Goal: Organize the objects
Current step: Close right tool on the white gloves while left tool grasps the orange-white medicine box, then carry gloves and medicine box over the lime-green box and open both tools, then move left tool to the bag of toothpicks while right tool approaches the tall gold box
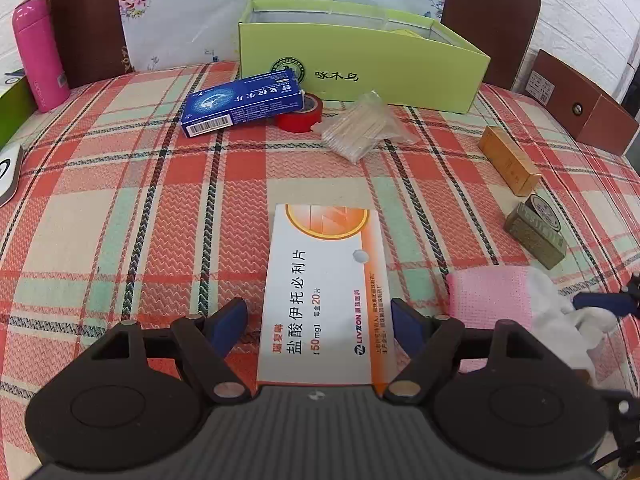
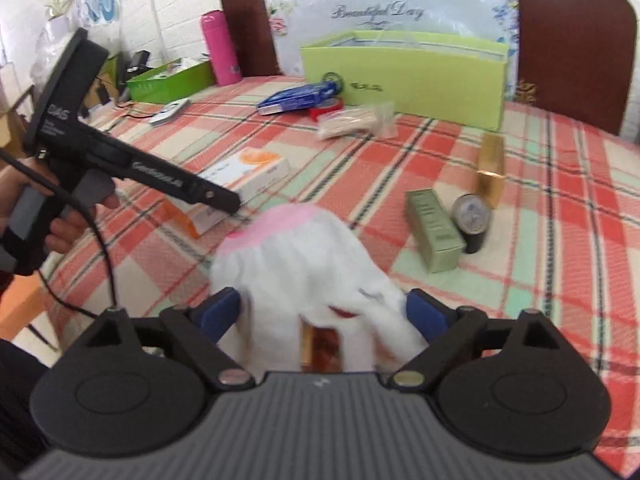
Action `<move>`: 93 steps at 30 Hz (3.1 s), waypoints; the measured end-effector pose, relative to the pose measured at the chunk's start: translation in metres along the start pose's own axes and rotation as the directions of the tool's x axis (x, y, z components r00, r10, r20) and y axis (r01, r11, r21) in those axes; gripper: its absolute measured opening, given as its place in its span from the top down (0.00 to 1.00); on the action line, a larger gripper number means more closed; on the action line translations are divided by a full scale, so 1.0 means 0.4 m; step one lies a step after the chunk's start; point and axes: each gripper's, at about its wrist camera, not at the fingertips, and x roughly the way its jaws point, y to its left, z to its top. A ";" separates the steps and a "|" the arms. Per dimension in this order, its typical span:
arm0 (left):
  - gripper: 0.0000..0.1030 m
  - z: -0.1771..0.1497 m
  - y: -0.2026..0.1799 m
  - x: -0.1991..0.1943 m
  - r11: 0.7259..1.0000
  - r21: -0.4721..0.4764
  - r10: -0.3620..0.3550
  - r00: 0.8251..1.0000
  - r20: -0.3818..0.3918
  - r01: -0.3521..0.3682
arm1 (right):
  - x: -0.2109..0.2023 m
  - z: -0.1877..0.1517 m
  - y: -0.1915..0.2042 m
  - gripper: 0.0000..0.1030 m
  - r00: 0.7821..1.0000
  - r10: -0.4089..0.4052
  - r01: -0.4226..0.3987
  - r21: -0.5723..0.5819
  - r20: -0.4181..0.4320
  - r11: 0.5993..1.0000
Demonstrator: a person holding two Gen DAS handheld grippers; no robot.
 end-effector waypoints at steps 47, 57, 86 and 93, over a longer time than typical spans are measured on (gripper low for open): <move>0.34 0.358 -0.028 -0.123 0.998 0.016 -0.065 0.933 0.353 0.064 | -0.041 0.481 -0.122 0.92 0.896 -0.132 0.135 0.023 0.423 0.991; 0.34 0.588 0.004 0.011 0.998 0.003 -0.059 0.930 0.363 0.062 | 0.097 0.661 -0.256 0.92 0.834 -0.214 0.245 0.007 0.508 0.970; 0.05 0.478 -0.032 -0.104 0.995 -0.090 0.086 0.905 0.417 -0.053 | 0.021 0.525 -0.249 0.00 0.815 -0.314 0.298 0.112 0.487 0.948; 0.04 0.326 -0.091 -0.153 0.997 -0.053 0.078 0.924 0.375 -0.062 | -0.076 0.410 -0.154 0.00 0.820 -0.324 0.330 0.073 0.471 0.941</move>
